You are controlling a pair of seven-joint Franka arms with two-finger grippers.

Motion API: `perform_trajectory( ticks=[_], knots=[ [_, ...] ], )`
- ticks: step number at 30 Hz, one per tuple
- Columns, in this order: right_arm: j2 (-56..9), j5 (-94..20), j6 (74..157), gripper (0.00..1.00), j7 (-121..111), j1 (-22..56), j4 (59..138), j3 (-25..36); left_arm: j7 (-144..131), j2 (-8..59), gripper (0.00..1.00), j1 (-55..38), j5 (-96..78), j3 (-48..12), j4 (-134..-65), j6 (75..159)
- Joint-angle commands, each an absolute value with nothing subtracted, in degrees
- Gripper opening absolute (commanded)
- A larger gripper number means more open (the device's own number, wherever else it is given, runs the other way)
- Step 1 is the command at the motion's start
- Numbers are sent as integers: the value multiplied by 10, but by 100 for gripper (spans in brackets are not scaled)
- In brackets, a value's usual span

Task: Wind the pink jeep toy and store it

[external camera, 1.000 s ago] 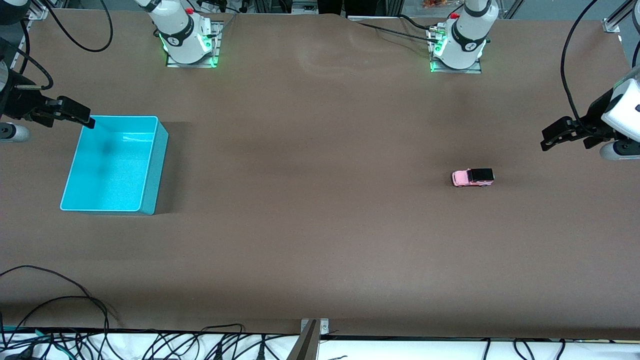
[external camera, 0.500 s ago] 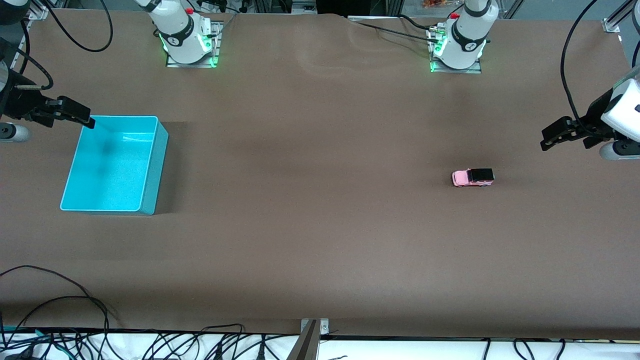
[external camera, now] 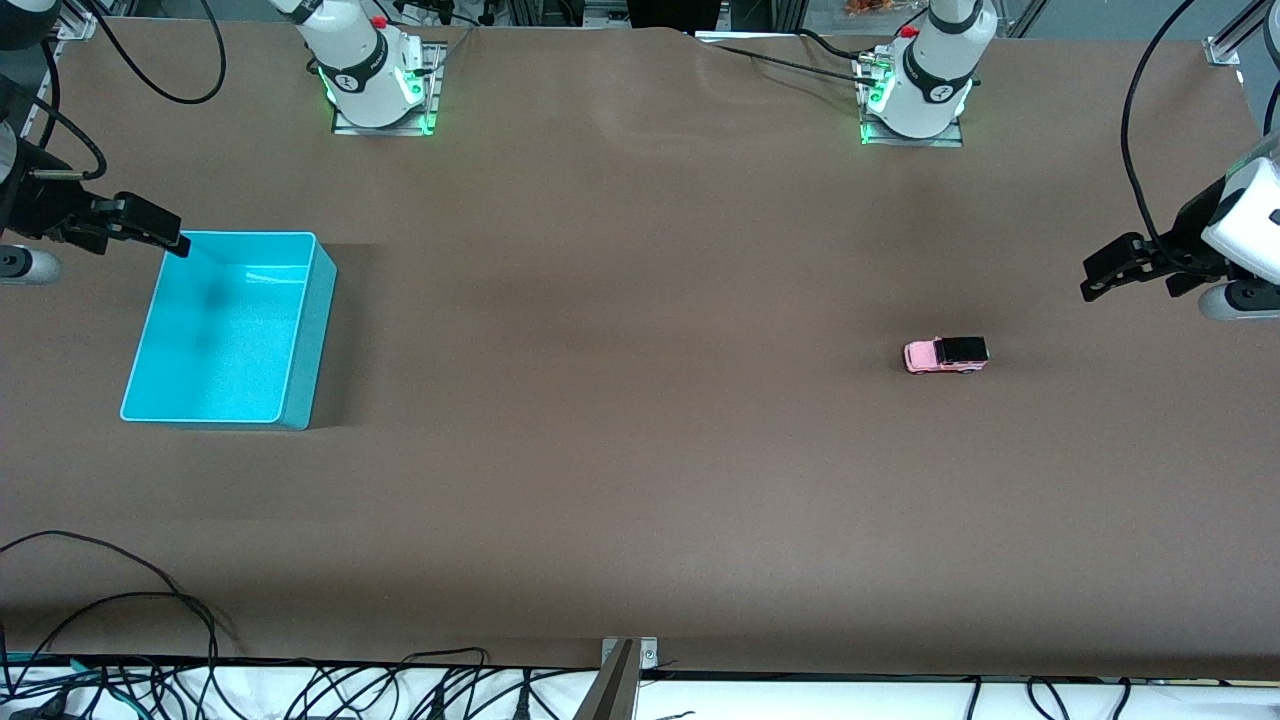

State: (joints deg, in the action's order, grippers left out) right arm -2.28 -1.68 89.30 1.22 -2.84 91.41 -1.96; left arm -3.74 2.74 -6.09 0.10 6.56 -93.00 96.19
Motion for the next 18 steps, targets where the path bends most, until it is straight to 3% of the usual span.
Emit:
perform_trajectory(
  ticks=[1, 18],
  knots=[
    [-25, -20, 881, 100, 11, -29, 901, -18, -22, 21, 100, -62, -13, 69, -934, 954],
    [-25, -20, 877, 100, 12, -30, 901, -16, -22, 22, 100, -62, -14, 69, -934, 953]
  ],
)
